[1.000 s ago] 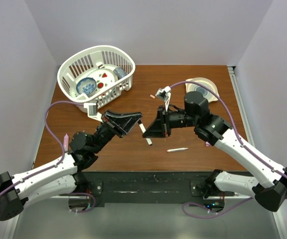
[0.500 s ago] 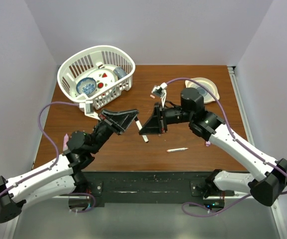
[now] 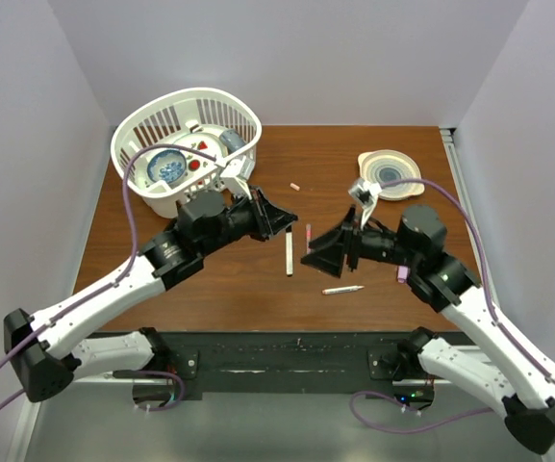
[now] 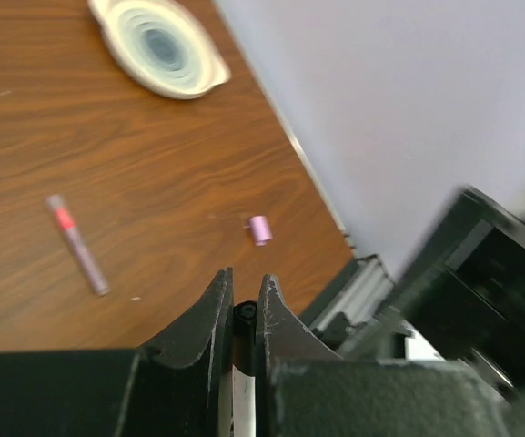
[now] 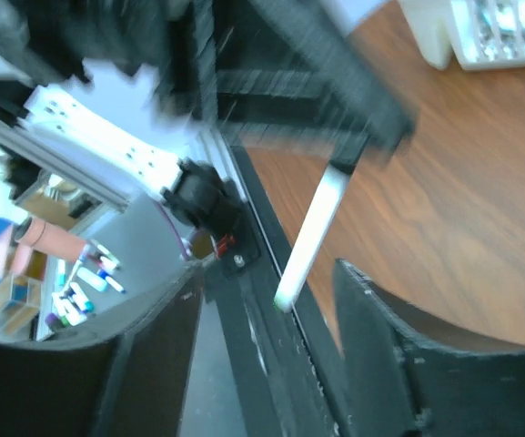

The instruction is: Insert the pens into the pen caps

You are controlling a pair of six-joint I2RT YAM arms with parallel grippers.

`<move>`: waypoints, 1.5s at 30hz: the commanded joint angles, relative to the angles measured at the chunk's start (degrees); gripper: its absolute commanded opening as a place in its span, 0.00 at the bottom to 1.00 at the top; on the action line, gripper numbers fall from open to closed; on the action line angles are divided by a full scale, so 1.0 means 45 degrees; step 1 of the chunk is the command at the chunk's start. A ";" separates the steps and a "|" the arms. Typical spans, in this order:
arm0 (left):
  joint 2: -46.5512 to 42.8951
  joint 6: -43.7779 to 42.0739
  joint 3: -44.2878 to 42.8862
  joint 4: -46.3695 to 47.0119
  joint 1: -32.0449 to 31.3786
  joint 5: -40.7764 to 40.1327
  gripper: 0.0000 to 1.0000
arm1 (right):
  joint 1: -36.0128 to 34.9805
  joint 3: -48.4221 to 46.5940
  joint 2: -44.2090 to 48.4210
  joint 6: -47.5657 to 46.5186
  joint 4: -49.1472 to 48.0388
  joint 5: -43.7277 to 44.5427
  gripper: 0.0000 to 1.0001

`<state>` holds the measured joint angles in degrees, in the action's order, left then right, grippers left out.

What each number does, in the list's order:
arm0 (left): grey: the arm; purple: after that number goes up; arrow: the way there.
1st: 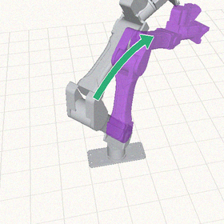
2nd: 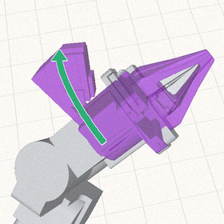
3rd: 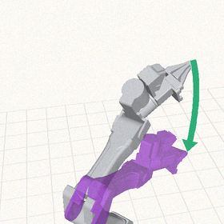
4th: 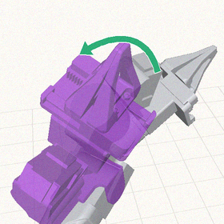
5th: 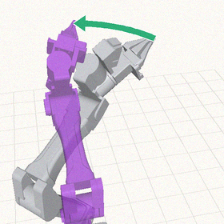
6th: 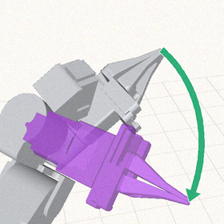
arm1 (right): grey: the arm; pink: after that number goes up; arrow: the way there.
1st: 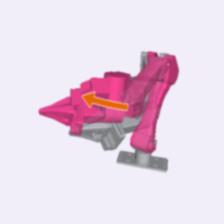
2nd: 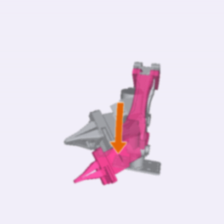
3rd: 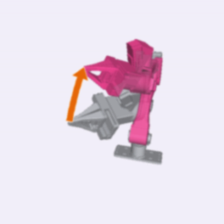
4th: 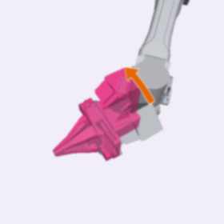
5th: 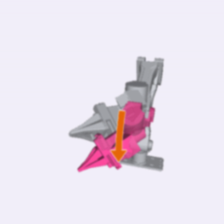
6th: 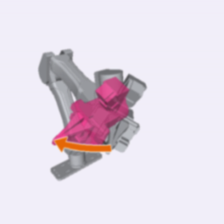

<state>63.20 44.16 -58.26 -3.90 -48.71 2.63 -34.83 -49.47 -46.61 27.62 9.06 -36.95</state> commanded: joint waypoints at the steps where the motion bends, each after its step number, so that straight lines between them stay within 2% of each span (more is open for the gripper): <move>1: 0.0993 -0.0810 -0.0784 -0.1691 0.1076 -0.0505 0.00 | -0.0014 0.1012 0.1778 0.0050 0.1989 0.1646 0.68; 3: 0.1792 -0.0907 -0.0667 -0.1692 0.1621 -0.0933 0.00 | -0.0014 0.1500 0.2192 0.0560 0.2030 0.2347 0.71; 4: 0.2472 -0.0908 -0.0686 -0.1653 0.1837 -0.1014 0.00 | 0.0005 0.1579 0.2310 0.0891 0.2126 0.2526 0.79; 6: 0.3218 -0.1024 -0.0725 -0.1575 0.2306 -0.1190 0.00 | -0.0014 0.1619 0.2409 0.1089 0.2438 0.3052 0.83; 14: 0.6910 -0.1766 -0.1545 -0.0638 0.2894 -0.2050 0.00 | 0.0005 0.0644 0.2097 0.0855 0.4391 0.5627 0.84; 22: 0.9488 -0.1494 -0.2541 0.0085 0.3051 -0.1796 0.02 | -0.0014 -0.0469 0.0361 0.1577 0.6402 0.7955 0.84; 26: 1.0212 -0.1376 -0.2756 0.0379 0.3206 -0.1582 0.18 | -0.0014 -0.0549 -0.0032 0.2474 0.7048 0.9009 0.84; 27: 1.0330 -0.1434 -0.2989 0.0263 0.3246 -0.1446 0.22 | 0.0005 -0.0588 -0.0072 0.2805 0.7185 0.9244 0.84; 28: 1.0524 -0.1493 -0.3107 0.0146 0.3265 -0.1445 0.30 | -0.0014 -0.0646 -0.0091 0.2963 0.7437 0.9652 0.84; 30: 1.0604 -0.1688 -0.3556 -0.0399 0.3343 -0.1406 0.37 | -0.0014 -0.0685 -0.0014 0.3488 0.7731 1.0123 0.84; 31: 1.0507 -0.1766 -0.3654 -0.0557 0.3382 -0.1425 0.44 | -0.0014 -0.0686 0.0045 0.3647 0.7888 1.0589 0.84; 36: 0.9240 -0.2605 -0.3987 -0.1337 0.3422 -0.1367 0.62 | 0.0005 -0.0977 -0.0616 0.5340 0.9096 1.1939 0.84; 37: 0.8676 -0.2761 -0.3987 -0.1533 0.3422 -0.1328 0.83 | 0.0005 -0.1346 -0.0889 0.5734 1.0105 1.2154 0.83; 38: 0.8361 -0.3227 -0.3832 -0.1651 0.3422 -0.1250 0.88 | -0.0014 -0.1524 -0.1530 0.6067 1.0580 1.2485 0.83; 43: 0.6134 -0.5162 -0.1979 -0.0892 0.3266 0.0955 0.91 | -0.0014 -0.1875 -0.2746 0.7085 1.1346 1.2723 0.77; 45: 0.5820 -0.6197 -0.1391 -0.0871 0.2760 0.1152 0.90 | -0.0014 -0.2149 -0.3019 0.6408 1.1055 1.2239 0.76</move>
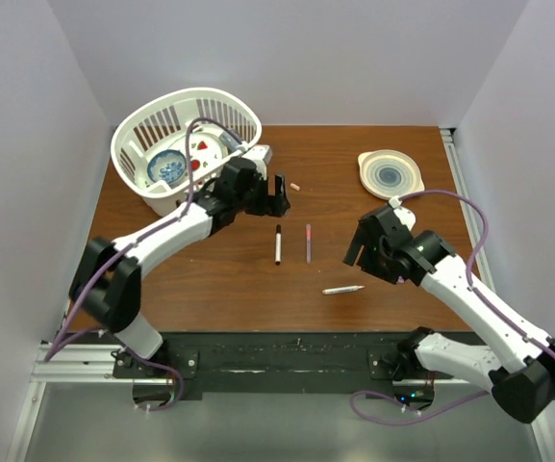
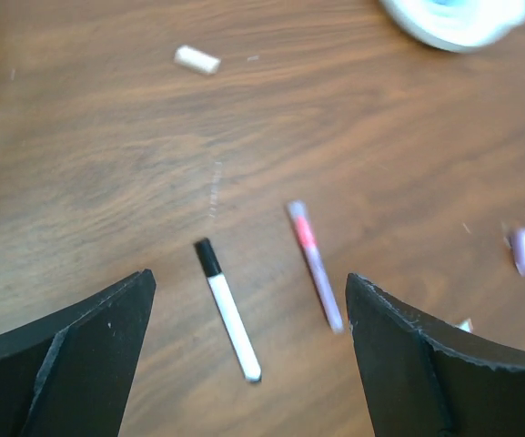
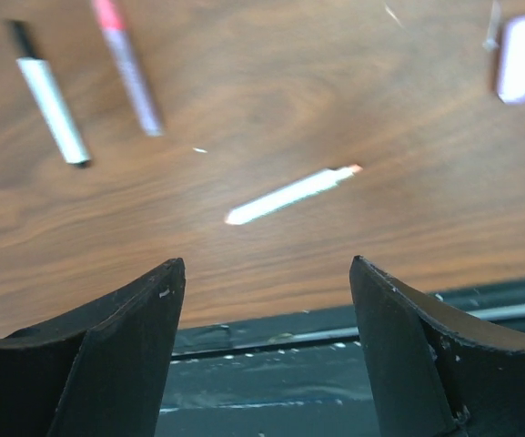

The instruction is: Insert the pens into the pen caps

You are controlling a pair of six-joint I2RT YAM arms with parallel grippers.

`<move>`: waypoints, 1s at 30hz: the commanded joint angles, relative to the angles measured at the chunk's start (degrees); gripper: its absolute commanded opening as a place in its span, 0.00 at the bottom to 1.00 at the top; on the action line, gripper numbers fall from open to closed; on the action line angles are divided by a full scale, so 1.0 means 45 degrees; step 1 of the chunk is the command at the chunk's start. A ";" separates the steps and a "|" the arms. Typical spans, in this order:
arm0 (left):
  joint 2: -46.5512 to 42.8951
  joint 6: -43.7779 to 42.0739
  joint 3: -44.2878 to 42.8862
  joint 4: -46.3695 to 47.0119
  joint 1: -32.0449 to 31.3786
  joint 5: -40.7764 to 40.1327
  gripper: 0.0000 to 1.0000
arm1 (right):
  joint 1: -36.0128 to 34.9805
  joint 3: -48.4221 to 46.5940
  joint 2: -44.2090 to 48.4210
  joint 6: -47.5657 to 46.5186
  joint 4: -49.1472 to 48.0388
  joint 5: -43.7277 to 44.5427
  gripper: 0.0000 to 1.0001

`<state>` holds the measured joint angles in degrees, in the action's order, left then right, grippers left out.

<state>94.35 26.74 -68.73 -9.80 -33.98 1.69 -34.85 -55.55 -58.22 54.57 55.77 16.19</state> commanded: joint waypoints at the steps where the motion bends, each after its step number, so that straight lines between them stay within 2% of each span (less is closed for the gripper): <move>1: -0.1083 -0.2716 0.0976 0.0305 -0.0806 0.1343 0.89 | 0.0010 -0.1148 -0.0500 -0.0031 0.0093 0.0156 0.77; 5: -0.0245 -0.4454 0.0023 -0.0749 -0.2951 0.0600 0.86 | 0.0010 -0.2555 -0.0306 -0.2063 -0.0420 -0.0413 0.78; 7: 0.0224 -0.4691 -0.0311 -0.0947 -0.3675 0.0600 0.82 | 0.0010 -0.3237 0.0334 -0.2865 -0.0401 -0.0140 0.78; 12: 0.0927 -0.5141 -0.0683 -0.0010 -0.4675 0.1495 0.78 | -0.0009 -0.3340 0.2465 -0.4212 -0.1666 -0.0315 0.79; 19: 0.2197 -0.5884 -0.1211 -0.0048 -0.6002 0.1382 0.74 | -0.0009 -0.3125 0.3932 -0.4118 -0.1964 -0.0764 0.79; 30: 0.3876 -0.6509 -0.1836 -0.0088 -0.6883 0.0836 0.68 | -0.0009 -0.2597 0.5027 -0.4216 -0.2236 -0.1253 0.80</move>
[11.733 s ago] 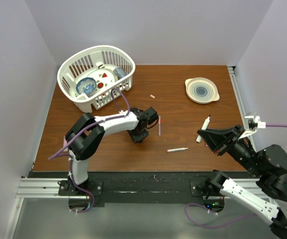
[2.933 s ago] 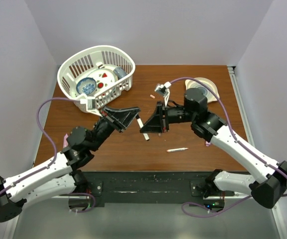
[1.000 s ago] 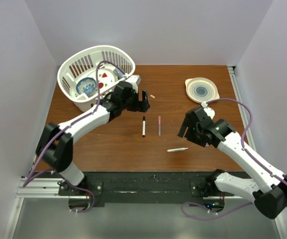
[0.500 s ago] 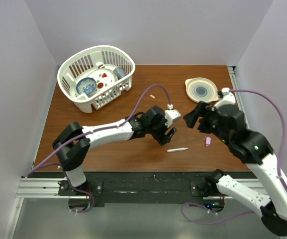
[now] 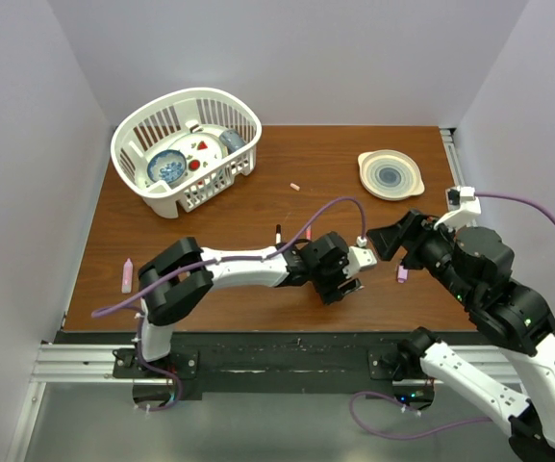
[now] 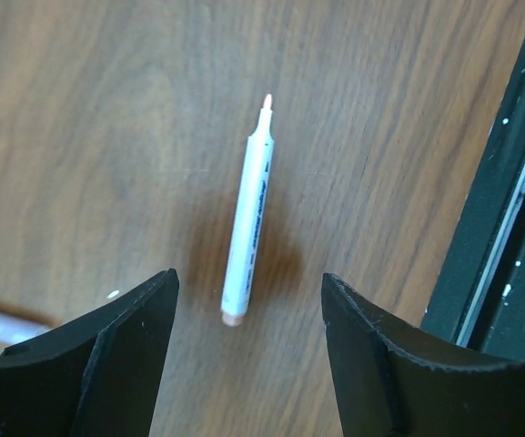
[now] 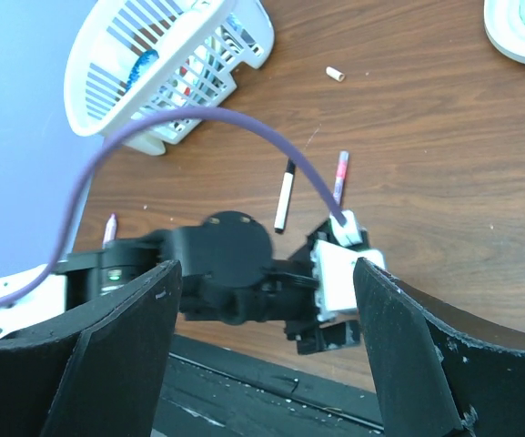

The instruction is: Insert the pens into the pen caps

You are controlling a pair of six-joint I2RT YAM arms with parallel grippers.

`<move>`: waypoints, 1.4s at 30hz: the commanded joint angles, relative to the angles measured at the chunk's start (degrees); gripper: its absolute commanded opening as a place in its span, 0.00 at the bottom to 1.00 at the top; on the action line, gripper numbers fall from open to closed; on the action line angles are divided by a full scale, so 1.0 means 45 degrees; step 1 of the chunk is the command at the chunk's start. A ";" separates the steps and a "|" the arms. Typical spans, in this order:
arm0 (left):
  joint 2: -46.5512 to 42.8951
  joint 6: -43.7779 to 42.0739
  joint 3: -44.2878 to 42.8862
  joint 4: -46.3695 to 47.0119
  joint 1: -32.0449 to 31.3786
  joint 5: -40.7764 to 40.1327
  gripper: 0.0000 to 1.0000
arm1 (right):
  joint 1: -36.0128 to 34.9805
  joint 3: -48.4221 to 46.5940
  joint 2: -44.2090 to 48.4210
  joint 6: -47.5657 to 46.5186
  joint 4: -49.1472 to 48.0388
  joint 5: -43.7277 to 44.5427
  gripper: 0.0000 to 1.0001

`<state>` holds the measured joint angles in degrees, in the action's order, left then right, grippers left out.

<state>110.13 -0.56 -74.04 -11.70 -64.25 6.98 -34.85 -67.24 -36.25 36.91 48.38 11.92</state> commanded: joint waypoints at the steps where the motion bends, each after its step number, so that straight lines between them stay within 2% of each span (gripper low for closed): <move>1: 0.0468 -0.0404 -0.0714 0.0393 -0.0156 -0.0399 0.68 | -0.0009 -0.0037 0.0145 -0.0272 -0.0576 -0.0286 0.80; 7: 0.1288 -0.0481 -0.1027 0.0511 -0.0156 -0.1355 0.65 | 0.0010 -0.0038 0.0399 -0.0350 -0.0633 -0.0306 0.80; 10: 0.1893 -0.0540 -0.1454 -0.0072 -0.0156 -0.1513 0.56 | -0.0009 0.0040 0.0497 -0.0369 -0.0712 -0.0325 0.80; 13: 0.1915 -0.0171 -0.0934 -0.0154 -0.0195 -0.1513 0.46 | -0.0009 0.0001 0.0380 -0.0350 -0.0790 -0.0325 0.80; 17: 0.0960 0.0884 0.0377 0.1113 -0.0215 -0.1338 0.10 | -0.0009 -0.0135 0.0146 -0.0233 -0.1005 -0.0734 0.80; 19: 0.0627 0.1448 0.0884 0.1272 -0.0215 -0.1337 0.00 | -0.0009 -0.0330 -0.0147 -0.0155 -0.1102 -0.1047 0.80; 22: -0.0407 0.2404 0.1723 0.1818 -0.0176 -0.1532 0.00 | 0.0010 -0.0409 -0.0498 0.0079 -0.1492 -0.1360 0.80; 25: -0.1715 0.3885 0.2970 0.4114 0.0212 -0.0618 0.00 | 0.0010 -0.0194 -0.0946 0.0430 -0.2195 -0.1535 0.80; 31: -0.3864 0.6330 0.4752 0.6034 0.1307 0.0675 0.00 | -0.0009 0.0157 -0.1963 0.1231 -0.3133 -0.1439 0.76; 36: -0.5993 0.7310 0.6235 0.6487 0.2126 0.0363 0.00 | -0.0009 0.1734 -0.2159 0.1759 -0.3523 -0.1224 0.75; 42: -0.7382 0.8034 0.6863 0.6800 0.2344 0.0322 0.00 | 0.0010 0.3164 -0.2606 0.2228 -0.4889 -0.1750 0.67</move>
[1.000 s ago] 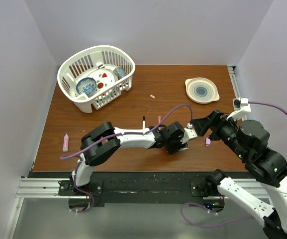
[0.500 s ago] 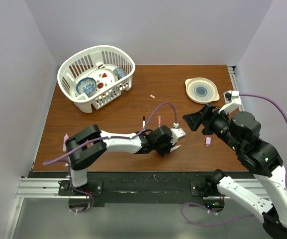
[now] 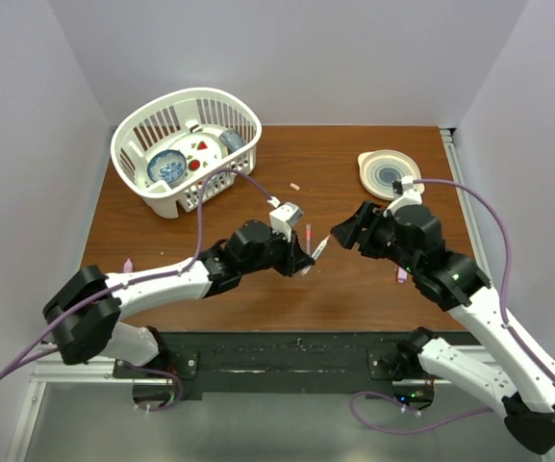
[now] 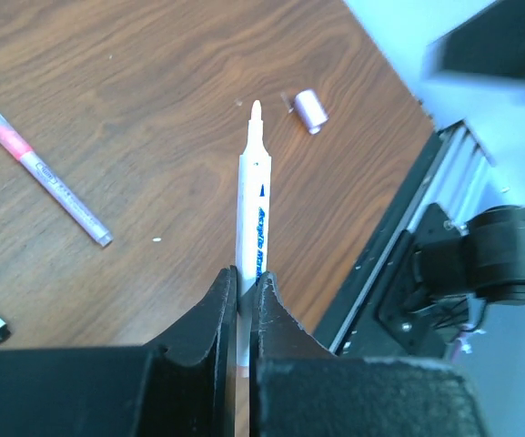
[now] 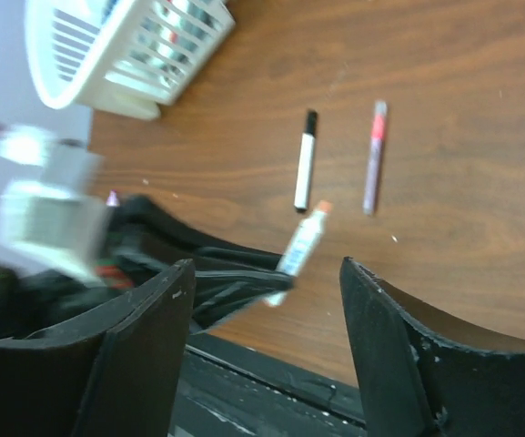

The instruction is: Insert the pens into the pen caps

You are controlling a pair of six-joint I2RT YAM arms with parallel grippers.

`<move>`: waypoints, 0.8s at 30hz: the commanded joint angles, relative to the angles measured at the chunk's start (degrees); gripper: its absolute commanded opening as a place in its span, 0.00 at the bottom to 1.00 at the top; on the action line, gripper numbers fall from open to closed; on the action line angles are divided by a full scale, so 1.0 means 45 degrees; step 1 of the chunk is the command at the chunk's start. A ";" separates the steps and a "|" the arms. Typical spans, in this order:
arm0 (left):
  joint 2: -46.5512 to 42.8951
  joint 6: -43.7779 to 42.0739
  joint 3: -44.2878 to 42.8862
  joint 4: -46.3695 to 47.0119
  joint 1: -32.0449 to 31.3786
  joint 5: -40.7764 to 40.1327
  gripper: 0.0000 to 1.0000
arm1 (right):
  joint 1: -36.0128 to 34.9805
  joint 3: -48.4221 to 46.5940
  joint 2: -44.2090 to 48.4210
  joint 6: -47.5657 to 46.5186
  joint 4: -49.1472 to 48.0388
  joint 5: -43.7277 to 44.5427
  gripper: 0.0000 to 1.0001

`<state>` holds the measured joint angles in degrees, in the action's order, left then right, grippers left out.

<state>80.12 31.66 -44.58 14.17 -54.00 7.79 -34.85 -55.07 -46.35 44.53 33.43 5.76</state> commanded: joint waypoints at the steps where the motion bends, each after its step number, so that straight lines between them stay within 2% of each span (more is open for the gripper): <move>1: -0.0772 0.0952 0.0316 0.1088 0.0066 0.0201 0.00 | -0.0009 0.0518 -0.0461 0.0572 -0.1686 -0.0439 0.65; 10: -0.1573 0.1616 0.0453 0.1518 0.0066 0.0300 0.00 | -0.0009 0.1455 -0.0717 0.1158 -0.2798 -0.0809 0.50; 18: -0.1691 0.1831 0.0414 0.1908 0.0066 0.0358 0.00 | -0.0009 0.1925 -0.1009 0.1236 -0.3424 -0.1241 0.47; 20: -0.1729 0.1890 0.0414 0.2045 0.0066 0.0475 0.00 | -0.0009 0.2003 -0.1203 0.1178 -0.3871 -0.1705 0.40; 21: -0.1729 0.1968 0.0414 0.2181 0.0066 0.0533 0.00 | -0.0009 0.1964 -0.1301 0.1197 -0.3874 -0.1806 0.29; 23: -0.1768 0.2007 0.0375 0.2299 0.0066 0.0845 0.00 | -0.0009 0.1906 -0.1477 0.1139 -0.4068 -0.2118 0.14; 24: -0.1807 0.2007 0.0336 0.2222 0.0066 0.0943 0.00 | -0.0009 0.1944 -0.1497 0.1081 -0.4224 -0.2216 0.00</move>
<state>74.02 39.88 -42.50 19.40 -53.89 9.32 -34.87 -46.37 -51.99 49.80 19.09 -1.15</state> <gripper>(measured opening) 0.064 0.184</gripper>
